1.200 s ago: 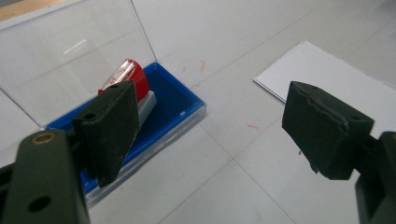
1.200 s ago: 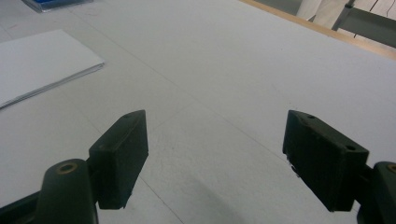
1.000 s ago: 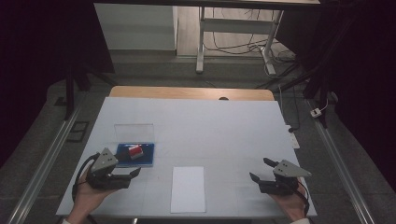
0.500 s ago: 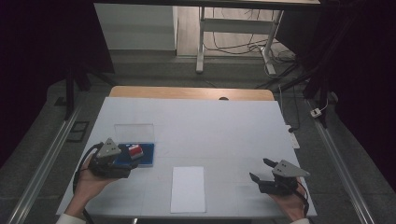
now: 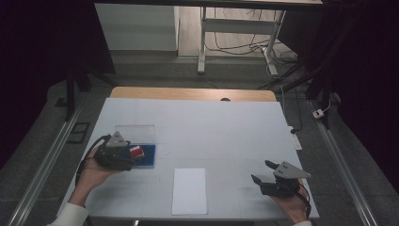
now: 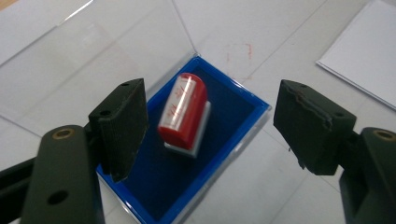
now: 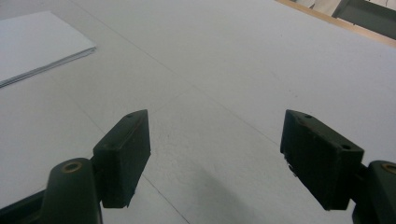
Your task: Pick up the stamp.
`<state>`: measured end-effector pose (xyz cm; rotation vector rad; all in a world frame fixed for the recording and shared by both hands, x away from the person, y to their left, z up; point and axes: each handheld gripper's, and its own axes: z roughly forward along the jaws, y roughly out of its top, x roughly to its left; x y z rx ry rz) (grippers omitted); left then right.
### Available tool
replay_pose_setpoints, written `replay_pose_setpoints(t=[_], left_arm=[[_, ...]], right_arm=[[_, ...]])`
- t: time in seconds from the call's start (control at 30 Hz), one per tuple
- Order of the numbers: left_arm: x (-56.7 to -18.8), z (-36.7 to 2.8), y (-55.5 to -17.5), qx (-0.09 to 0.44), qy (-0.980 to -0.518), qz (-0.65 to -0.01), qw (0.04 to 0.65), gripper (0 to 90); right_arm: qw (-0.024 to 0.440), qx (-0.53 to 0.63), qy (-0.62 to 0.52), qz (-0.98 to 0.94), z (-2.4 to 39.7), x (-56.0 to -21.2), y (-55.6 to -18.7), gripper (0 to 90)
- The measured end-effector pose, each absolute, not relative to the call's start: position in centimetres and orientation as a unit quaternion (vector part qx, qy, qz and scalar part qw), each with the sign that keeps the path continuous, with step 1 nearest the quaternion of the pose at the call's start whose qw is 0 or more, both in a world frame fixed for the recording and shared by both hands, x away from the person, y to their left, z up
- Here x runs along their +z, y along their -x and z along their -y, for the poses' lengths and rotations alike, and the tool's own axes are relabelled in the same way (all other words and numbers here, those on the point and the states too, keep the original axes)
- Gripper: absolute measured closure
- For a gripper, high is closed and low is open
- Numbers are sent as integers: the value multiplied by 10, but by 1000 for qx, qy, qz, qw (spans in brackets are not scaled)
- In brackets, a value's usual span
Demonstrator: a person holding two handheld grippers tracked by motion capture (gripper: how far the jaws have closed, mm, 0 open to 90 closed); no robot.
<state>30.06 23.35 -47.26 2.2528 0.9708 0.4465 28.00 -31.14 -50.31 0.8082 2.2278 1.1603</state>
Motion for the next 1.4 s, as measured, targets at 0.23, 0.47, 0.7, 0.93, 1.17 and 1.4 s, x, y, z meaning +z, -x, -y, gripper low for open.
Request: replay_pose_setpoints(t=[0.23, 0.47, 0.7, 0.93, 1.17, 1.4], left_arm=[[-475, -234, -319, 160, -862, -372, 304, 296], [-482, -231, -327, 146, -872, -369, 288, 351], [-487, -229, -330, 143, -881, -355, 279, 448], [-489, -229, -331, 147, -885, -344, 276, 548], [-490, -231, -332, 151, -888, -339, 272, 620], [-491, -233, -333, 146, -888, -337, 276, 676]], right_arm=[[250, 418, -298, -821, 311, -504, -281, 240], [249, 420, -300, -820, 312, -505, -281, 243], [249, 418, -298, -821, 312, -505, -280, 247], [250, 418, -300, -820, 313, -506, -280, 250], [252, 418, -300, -820, 313, -506, -280, 252], [253, 415, -302, -820, 314, -506, -279, 256]])
